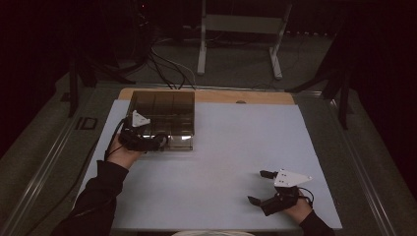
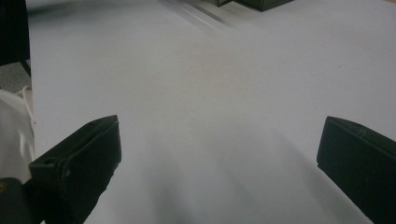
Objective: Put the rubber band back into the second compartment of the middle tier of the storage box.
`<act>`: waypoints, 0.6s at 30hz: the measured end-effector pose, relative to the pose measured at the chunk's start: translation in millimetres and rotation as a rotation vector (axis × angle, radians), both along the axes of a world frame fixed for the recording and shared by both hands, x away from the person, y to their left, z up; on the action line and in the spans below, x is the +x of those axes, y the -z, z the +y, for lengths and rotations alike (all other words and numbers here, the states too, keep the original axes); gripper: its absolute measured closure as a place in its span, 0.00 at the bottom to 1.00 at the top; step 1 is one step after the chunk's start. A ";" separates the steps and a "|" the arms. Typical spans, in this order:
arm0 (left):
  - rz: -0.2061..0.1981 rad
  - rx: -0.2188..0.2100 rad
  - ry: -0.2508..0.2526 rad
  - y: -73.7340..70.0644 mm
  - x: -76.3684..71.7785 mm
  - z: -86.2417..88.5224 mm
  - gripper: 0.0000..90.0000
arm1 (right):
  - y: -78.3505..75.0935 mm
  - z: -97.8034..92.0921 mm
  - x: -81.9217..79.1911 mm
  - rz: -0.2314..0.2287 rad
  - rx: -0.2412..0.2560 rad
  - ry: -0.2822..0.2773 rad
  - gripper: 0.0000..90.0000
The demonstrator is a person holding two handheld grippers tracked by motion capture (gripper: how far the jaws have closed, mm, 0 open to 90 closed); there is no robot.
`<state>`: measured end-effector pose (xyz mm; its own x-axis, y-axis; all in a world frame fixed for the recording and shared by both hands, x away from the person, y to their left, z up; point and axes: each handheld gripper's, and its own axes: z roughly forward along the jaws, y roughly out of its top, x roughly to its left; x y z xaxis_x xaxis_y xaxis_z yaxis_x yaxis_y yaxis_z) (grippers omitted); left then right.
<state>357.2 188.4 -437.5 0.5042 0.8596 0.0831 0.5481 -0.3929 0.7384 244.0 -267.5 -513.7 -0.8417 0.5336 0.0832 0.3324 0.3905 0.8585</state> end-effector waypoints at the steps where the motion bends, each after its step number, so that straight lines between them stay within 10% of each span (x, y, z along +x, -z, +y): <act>1: -0.004 -0.013 0.002 -2.2 -2.8 1.2 0.18 | -0.1 -0.3 0.1 0.001 0.002 0.001 0.00; 18: -0.043 -0.051 0.023 -6.6 -25.6 3.6 0.03 | -0.2 -0.1 0.0 0.000 0.002 0.001 0.00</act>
